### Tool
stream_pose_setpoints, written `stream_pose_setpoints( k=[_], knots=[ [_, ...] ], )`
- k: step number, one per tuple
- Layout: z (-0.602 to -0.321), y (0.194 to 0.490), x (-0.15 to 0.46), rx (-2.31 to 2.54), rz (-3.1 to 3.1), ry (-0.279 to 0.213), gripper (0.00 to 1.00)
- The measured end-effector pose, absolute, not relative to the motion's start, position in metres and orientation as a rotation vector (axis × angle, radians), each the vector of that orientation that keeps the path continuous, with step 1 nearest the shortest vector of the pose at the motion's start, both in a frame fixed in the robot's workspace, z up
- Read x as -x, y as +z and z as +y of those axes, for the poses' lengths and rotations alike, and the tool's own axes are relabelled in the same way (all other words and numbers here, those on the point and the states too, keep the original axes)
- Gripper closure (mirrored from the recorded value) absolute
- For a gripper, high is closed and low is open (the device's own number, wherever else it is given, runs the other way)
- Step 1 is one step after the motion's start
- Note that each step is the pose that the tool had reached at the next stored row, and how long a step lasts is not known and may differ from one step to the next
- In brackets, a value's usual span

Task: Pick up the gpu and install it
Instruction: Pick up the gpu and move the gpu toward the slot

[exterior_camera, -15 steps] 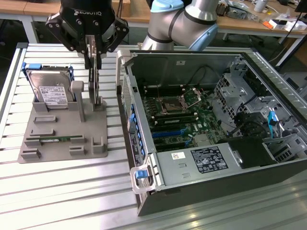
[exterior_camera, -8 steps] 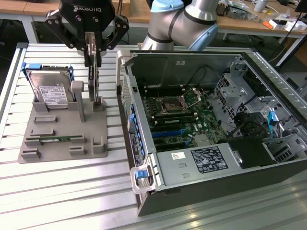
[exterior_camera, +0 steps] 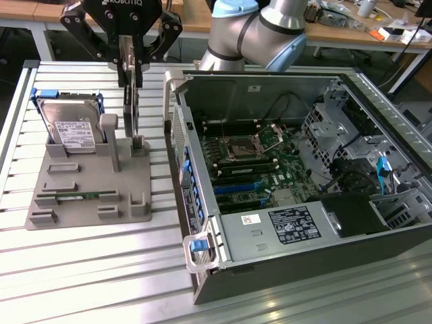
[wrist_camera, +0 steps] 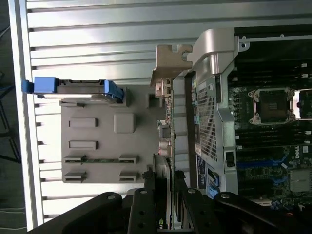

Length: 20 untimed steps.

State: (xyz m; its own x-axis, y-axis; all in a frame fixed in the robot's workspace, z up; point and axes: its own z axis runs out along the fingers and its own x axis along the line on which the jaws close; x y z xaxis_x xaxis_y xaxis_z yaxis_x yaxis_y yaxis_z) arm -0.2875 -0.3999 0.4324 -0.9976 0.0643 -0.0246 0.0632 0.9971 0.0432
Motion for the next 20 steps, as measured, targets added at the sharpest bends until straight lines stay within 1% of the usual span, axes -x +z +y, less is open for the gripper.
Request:
stream_pose_setpoints(
  k=[8,20],
  knots=[
    [-0.400,0.453,0.287,-0.099,3.113,0.066,0.74],
    [-0.400,0.454,0.280,-0.099,3.113,0.066,0.74]
  ],
)
